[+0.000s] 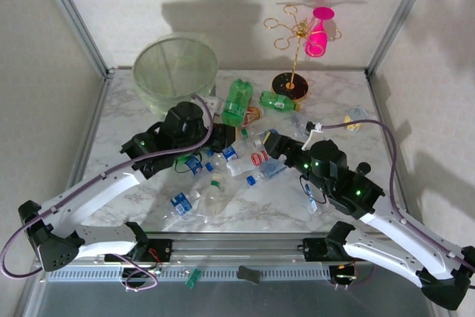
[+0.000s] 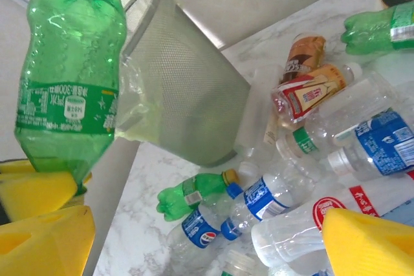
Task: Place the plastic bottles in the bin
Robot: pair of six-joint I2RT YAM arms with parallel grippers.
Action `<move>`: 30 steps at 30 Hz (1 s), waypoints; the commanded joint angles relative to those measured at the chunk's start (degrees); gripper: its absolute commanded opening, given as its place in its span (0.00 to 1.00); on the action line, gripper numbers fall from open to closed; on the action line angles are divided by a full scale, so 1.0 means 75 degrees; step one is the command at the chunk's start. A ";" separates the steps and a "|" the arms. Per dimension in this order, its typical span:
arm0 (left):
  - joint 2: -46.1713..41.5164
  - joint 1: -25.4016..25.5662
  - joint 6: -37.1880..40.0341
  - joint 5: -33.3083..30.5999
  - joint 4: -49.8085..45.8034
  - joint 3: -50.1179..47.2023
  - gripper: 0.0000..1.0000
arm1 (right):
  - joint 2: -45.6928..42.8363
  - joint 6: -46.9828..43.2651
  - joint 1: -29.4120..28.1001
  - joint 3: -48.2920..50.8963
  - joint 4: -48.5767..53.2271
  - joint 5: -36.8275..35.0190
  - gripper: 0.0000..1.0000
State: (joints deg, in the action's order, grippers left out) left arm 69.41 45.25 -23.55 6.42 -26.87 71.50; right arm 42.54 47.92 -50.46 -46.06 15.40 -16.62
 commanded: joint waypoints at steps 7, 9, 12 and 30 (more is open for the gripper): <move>0.0573 -0.1187 -0.0590 -0.2727 -0.0783 0.1710 0.00 | -0.0559 -0.0140 0.0013 0.0153 0.0333 -0.0585 0.91; 0.0656 -0.1640 -0.0863 -0.2931 -0.0754 0.1840 0.00 | -0.0557 -0.0085 0.0022 0.0174 0.0400 -0.0597 0.91; 0.0879 -0.2257 -0.1198 -0.2646 -0.0662 0.2003 0.00 | -0.0570 -0.0057 0.0019 0.0222 0.0442 -0.0620 0.91; 0.3513 -0.3819 -0.3144 0.0016 -0.1531 0.4173 0.00 | -0.0501 -0.0031 0.0025 0.0237 0.0482 -0.1054 0.91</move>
State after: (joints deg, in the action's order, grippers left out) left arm 93.97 16.88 -44.45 3.05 -35.53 99.79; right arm 38.79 47.57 -50.46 -44.58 19.25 -22.35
